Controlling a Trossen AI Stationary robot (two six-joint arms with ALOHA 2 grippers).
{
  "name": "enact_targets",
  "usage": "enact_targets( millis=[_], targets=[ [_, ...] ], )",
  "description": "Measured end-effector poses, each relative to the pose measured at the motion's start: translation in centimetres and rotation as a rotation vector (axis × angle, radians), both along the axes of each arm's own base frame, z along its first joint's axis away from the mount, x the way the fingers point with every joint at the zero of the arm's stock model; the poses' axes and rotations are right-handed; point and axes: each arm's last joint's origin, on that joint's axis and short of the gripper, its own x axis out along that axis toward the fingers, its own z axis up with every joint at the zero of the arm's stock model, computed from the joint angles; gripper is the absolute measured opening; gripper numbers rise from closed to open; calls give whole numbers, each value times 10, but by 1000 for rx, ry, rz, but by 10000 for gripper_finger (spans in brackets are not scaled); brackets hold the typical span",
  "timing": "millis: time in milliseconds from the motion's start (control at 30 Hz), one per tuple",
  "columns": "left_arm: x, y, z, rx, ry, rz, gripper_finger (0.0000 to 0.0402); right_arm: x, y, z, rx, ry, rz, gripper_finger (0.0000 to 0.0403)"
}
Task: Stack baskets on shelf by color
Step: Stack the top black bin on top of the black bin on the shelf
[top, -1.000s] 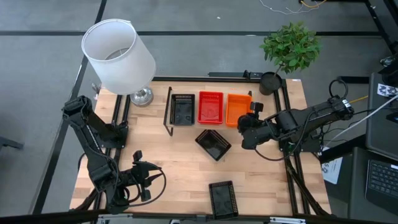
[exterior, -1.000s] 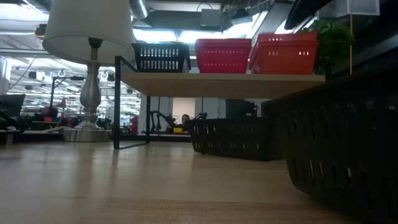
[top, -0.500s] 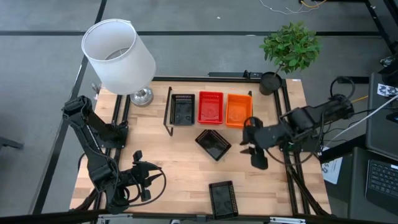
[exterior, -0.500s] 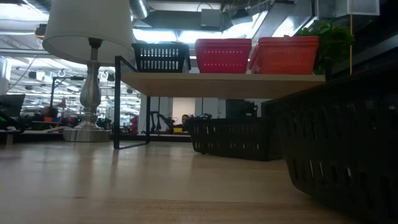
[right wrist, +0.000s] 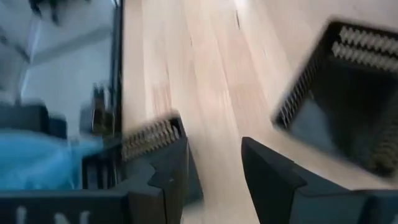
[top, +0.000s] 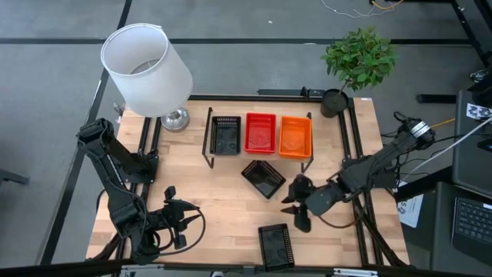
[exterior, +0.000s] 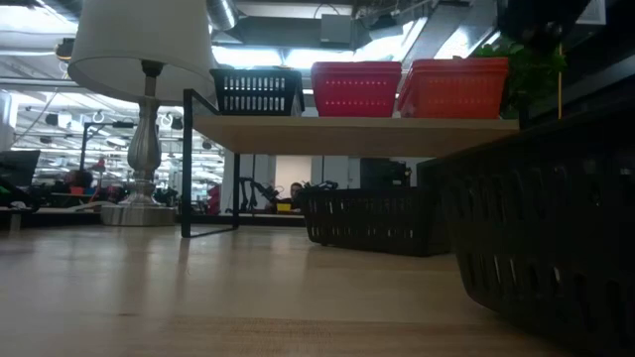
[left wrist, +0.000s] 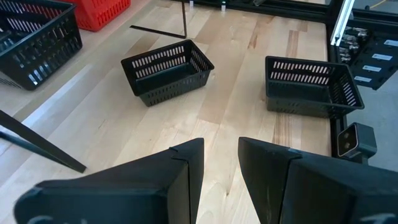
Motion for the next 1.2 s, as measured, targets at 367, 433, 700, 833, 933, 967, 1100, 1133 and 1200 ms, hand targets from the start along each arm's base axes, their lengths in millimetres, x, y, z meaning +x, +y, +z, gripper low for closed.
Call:
enact_targets(
  millis=[367, 433, 700, 833, 933, 967, 1100, 1133, 1200],
  targets=[
    [0, 0, 0, 1, 0, 0, 92, 52, 21, -34, -212, -153, -107, 148],
    [0, 0, 0, 1, 0, 0, 92, 65, 24, -35, -299, -130, -132, 143],
    [0, -1, -1, -12, 23, -15, 92, 98, 24, -61, -414, 157, -377, 123],
    [0, -1, -1, -12, 23, -16, 92, 105, 23, -78, -466, 259, -493, 114],
    [0, -1, -1, -12, 23, -15, 92, 107, 21, -86, -493, 315, -557, 106],
    [0, -1, -1, -12, 23, -15, 92, 108, 21, -87, -493, 321, -571, 104],
    [0, -1, -1, -8, 24, -18, 92, 111, 19, -93, -455, 350, -593, 98],
    [0, -1, -1, -2, 26, -21, 92, 113, 20, -95, -424, 367, -587, 98],
    [0, -1, -1, 9, 28, -27, 92, 116, 20, -98, -370, 396, -568, 98]
  ],
)
